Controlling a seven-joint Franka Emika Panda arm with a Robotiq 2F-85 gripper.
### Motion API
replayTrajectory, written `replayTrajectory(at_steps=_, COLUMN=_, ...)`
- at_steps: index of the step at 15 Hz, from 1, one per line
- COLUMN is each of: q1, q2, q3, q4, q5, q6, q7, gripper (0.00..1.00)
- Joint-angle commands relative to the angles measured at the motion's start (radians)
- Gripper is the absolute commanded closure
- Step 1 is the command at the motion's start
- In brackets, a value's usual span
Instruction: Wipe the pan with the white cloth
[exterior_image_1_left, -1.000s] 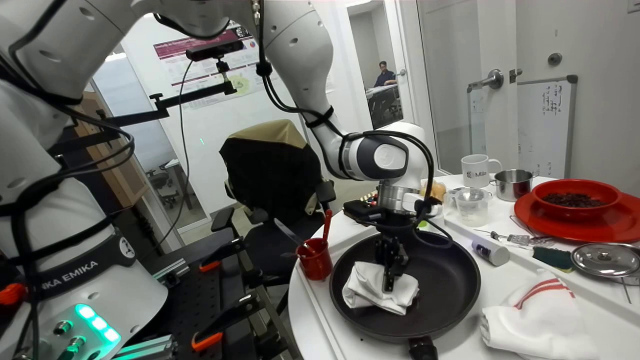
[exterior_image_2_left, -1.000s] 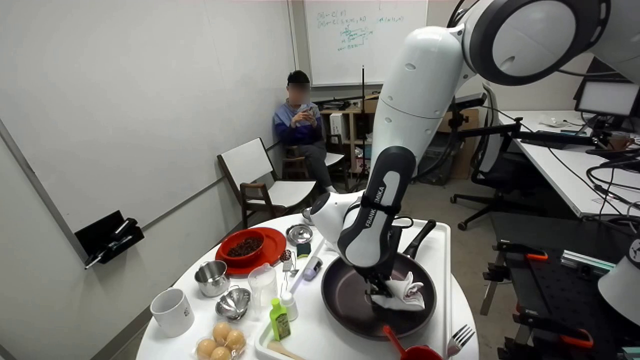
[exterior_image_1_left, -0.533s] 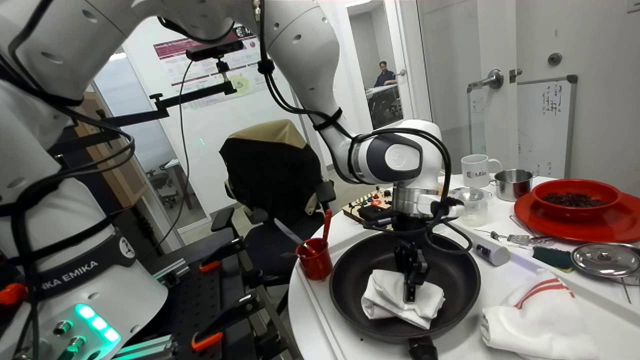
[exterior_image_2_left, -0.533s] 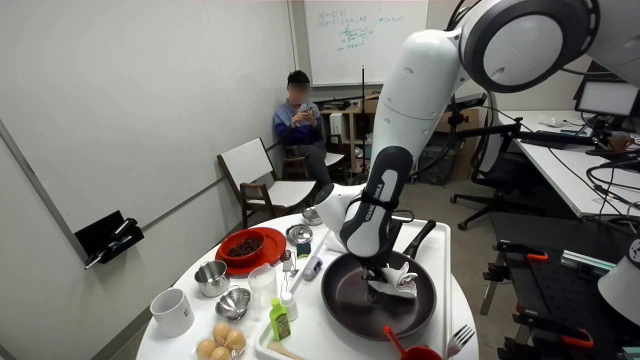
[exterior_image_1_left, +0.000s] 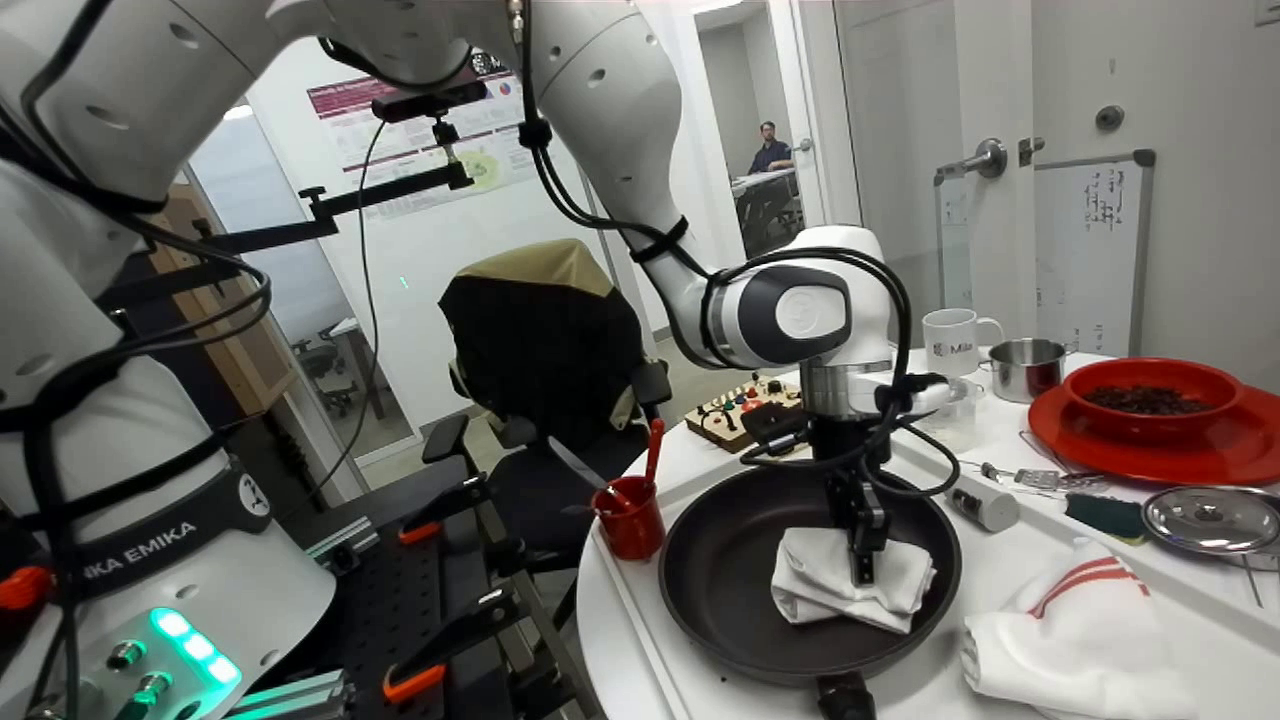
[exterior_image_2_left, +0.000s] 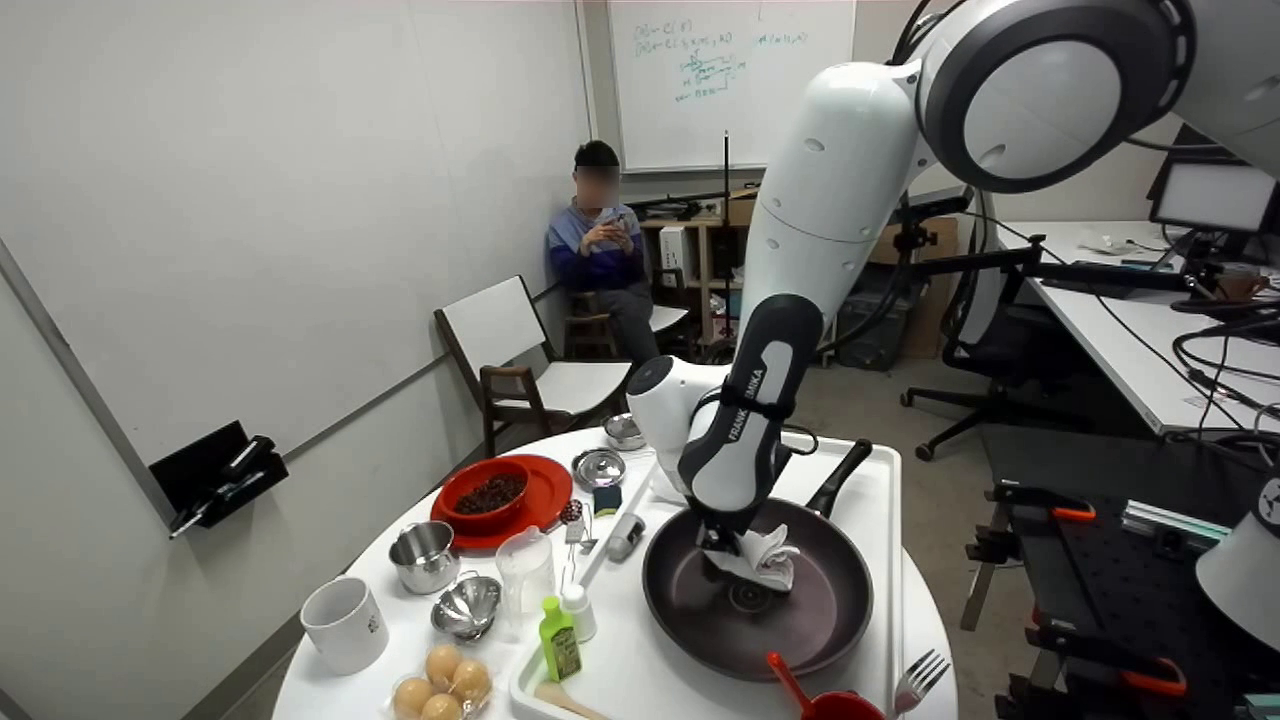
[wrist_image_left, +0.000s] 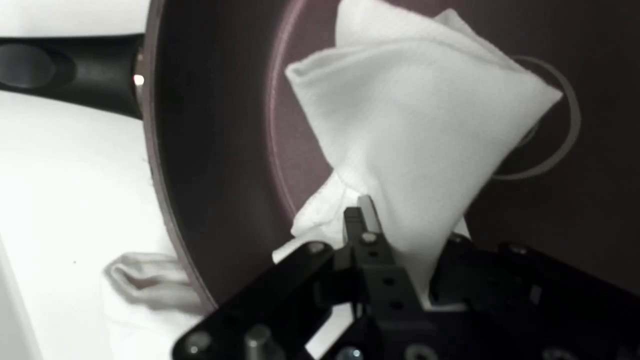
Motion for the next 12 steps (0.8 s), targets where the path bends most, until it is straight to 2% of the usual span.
replayTrajectory(at_steps=1, q1=0.039, q2=0.014, q3=-0.029, q4=0.017, q5=0.013, q6=0.092, q7=0.047, gripper=0.91)
replayTrajectory(at_steps=6, q1=0.061, q2=0.017, q3=-0.011, q4=0.019, q5=0.032, q6=0.166, q7=0.049, gripper=0.91)
replayTrajectory(at_steps=12, q1=0.087, q2=0.033, q3=0.045, q4=0.026, q5=0.049, q6=0.222, q7=0.024, gripper=0.91)
